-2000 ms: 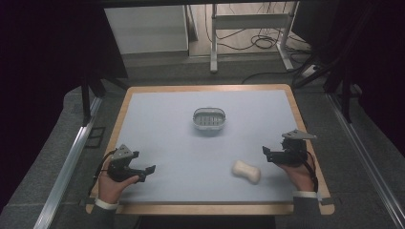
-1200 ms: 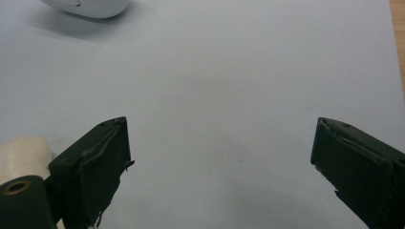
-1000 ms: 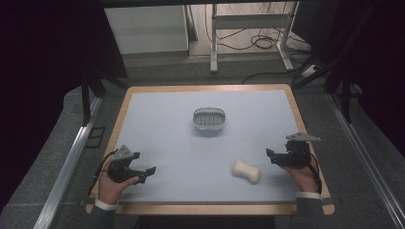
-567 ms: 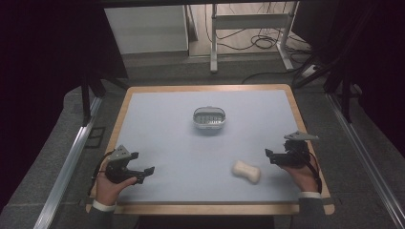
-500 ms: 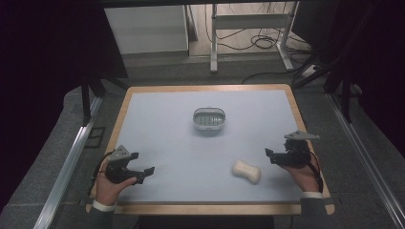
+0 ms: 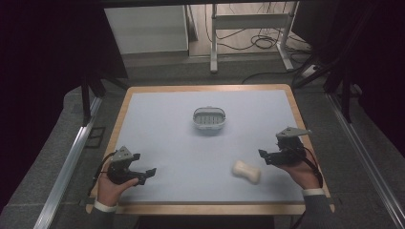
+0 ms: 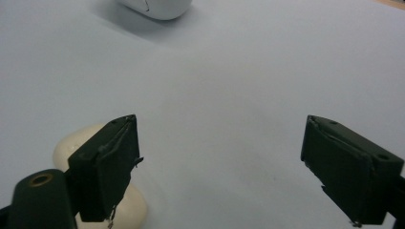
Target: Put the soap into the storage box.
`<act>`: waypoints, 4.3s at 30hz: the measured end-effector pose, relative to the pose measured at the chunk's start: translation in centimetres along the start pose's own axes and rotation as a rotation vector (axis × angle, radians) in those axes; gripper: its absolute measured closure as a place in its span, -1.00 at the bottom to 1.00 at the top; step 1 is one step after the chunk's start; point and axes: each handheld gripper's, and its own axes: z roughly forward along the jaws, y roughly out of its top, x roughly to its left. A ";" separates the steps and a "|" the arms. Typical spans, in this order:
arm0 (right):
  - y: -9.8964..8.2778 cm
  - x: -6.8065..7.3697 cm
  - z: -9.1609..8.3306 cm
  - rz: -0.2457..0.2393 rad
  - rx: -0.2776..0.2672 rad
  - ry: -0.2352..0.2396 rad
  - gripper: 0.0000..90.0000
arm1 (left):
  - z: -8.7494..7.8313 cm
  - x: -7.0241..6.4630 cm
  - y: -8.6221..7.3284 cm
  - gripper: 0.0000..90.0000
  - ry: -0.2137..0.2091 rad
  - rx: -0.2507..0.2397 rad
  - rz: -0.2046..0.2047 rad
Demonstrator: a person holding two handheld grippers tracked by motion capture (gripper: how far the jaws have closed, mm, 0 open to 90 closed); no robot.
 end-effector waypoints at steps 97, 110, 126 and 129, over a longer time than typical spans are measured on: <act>5.4 5.3 4.2 -0.331 0.459 0.135 0.11 | -0.2 0.3 -0.4 -0.83 0.001 0.013 0.001; 7.0 5.1 4.8 -0.339 0.430 0.132 0.11 | -0.4 0.4 -0.4 -0.83 0.004 0.011 0.001; 8.8 4.1 5.0 -0.351 0.405 0.118 0.11 | -0.4 0.4 -0.4 -0.83 0.005 0.016 0.002; 9.2 4.0 5.1 -0.350 0.398 0.118 0.11 | -0.3 0.4 -0.5 -0.83 0.004 0.016 0.003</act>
